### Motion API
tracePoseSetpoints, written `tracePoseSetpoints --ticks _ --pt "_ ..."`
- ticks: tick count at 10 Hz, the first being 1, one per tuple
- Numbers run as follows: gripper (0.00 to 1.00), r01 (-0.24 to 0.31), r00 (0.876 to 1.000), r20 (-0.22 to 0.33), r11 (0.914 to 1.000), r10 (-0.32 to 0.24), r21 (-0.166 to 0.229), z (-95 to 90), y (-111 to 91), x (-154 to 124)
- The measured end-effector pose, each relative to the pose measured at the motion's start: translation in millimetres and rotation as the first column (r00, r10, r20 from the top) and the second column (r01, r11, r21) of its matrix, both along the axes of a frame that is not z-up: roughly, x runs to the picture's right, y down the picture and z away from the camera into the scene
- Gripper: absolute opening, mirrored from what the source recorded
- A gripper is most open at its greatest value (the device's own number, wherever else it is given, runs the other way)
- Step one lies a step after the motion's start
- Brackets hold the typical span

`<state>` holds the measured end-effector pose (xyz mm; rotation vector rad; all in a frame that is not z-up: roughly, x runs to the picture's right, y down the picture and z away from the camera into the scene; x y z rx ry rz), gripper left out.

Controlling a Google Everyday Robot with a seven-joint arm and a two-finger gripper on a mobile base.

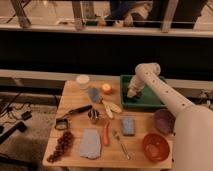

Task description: Wipe tray with eraser

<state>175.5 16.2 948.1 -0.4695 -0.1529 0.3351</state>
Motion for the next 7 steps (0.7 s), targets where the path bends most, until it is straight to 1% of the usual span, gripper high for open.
tracePoseSetpoints --ticks 3,5,7 --pt "0.18 -0.025 1.0 -0.004 0.9996 0.025 -0.012 -5.9 6.3 2.5" --pt "0.18 -0.052 0.998 -0.022 0.9985 0.051 -0.018 -9.7 11.3 12.0" --pt "0.18 -0.087 0.995 -0.045 0.9961 0.086 -0.015 -14.3 16.3 23.3"
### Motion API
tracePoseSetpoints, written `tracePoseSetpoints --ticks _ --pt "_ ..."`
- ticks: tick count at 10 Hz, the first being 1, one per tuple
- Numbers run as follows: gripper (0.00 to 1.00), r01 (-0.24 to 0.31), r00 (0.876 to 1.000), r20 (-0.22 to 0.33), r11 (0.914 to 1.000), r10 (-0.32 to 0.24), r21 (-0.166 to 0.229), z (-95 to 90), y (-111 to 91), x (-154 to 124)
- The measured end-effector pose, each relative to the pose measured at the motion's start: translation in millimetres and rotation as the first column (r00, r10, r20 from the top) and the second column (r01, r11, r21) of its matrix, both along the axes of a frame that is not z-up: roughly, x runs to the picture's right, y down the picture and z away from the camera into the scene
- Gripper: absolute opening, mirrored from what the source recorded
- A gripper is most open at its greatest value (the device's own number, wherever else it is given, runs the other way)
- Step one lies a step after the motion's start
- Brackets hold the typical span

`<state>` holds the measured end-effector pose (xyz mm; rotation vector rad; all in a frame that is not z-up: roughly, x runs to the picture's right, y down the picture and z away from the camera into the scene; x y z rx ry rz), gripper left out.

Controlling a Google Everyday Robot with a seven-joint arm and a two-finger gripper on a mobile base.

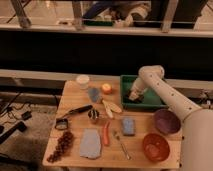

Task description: Wipe tray with eraser

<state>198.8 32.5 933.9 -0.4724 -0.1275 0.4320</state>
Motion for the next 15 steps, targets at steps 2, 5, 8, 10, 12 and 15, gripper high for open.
tracePoseSetpoints --ticks 2,5,8,10,12,15 --pt "0.18 -0.037 0.999 -0.022 0.9993 0.037 0.007 -4.1 4.5 13.5" --pt "0.18 -0.088 0.995 -0.051 0.9958 0.089 0.024 -8.0 7.3 40.6" --pt "0.18 -0.085 0.994 -0.072 0.9959 0.087 0.029 -5.5 3.9 66.8" --pt "0.18 -0.068 0.994 -0.079 0.9974 0.07 0.023 -3.1 0.9 79.4" --pt "0.18 -0.065 0.994 -0.088 0.9978 0.066 0.015 0.4 -2.4 91.2" --pt "0.18 -0.098 0.989 -0.109 0.9952 0.097 -0.004 7.5 -2.6 115.3"
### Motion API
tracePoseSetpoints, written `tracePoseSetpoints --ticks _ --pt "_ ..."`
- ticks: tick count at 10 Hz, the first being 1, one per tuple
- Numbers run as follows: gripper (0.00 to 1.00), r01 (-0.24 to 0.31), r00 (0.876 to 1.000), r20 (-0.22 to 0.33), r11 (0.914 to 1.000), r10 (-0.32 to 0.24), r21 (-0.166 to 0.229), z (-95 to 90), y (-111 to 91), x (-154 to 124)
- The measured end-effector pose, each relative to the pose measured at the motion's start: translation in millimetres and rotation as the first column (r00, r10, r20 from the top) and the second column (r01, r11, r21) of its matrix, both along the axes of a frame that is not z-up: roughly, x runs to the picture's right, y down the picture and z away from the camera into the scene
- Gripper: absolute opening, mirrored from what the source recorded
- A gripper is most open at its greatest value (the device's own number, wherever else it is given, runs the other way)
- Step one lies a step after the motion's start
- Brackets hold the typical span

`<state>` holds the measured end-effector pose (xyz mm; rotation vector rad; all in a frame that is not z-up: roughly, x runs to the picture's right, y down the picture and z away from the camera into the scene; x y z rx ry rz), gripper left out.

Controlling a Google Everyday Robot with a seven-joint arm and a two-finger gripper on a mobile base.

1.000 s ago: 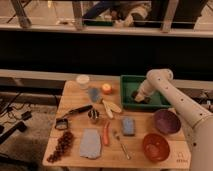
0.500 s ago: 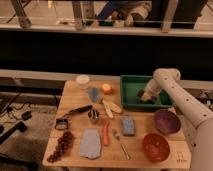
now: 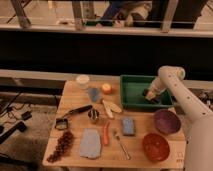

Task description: Wipe tray with eraser

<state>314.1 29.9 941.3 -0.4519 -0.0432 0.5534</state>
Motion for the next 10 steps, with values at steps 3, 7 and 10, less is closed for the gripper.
tracePoseSetpoints --ticks 3,7,10 --pt "0.18 -0.012 1.0 -0.009 0.9996 0.012 -0.024 14.0 -2.6 12.6" --pt "0.18 0.03 1.0 -0.004 0.9994 -0.03 -0.017 39.1 -32.0 9.3" --pt "0.18 0.059 0.998 0.006 0.9983 -0.059 -0.001 49.8 -49.8 5.3"
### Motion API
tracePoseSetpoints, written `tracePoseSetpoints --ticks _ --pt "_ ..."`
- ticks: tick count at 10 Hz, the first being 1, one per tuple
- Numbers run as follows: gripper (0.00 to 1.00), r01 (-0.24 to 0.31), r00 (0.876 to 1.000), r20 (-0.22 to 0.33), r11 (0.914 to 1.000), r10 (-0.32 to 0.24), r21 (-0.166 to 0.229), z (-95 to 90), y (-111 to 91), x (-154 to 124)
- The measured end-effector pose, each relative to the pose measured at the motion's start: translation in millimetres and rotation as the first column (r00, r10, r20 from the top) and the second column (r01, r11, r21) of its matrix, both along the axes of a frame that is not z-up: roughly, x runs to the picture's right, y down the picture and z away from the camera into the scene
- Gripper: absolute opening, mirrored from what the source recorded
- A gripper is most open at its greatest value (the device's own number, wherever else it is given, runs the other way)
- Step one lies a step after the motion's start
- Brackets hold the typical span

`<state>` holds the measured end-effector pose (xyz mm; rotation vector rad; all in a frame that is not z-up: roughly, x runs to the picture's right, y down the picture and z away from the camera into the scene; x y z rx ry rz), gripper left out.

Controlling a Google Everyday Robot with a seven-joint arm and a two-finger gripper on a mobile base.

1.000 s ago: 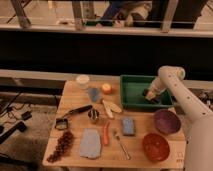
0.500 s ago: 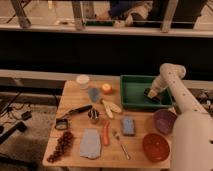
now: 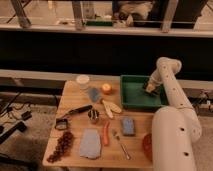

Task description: Wipe tray with eraser

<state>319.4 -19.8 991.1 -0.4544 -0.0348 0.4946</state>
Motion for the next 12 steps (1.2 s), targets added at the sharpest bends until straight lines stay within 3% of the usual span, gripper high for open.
tracePoseSetpoints --ticks 5,10,12 --pt "0.18 0.046 0.996 0.069 0.9978 -0.05 0.047 11.8 -14.7 -44.0" --pt "0.18 0.074 0.985 0.149 0.9941 -0.085 0.079 3.9 -7.9 -115.5" --pt "0.18 0.085 0.982 0.162 0.9934 -0.097 0.076 -3.2 -1.0 -125.7"
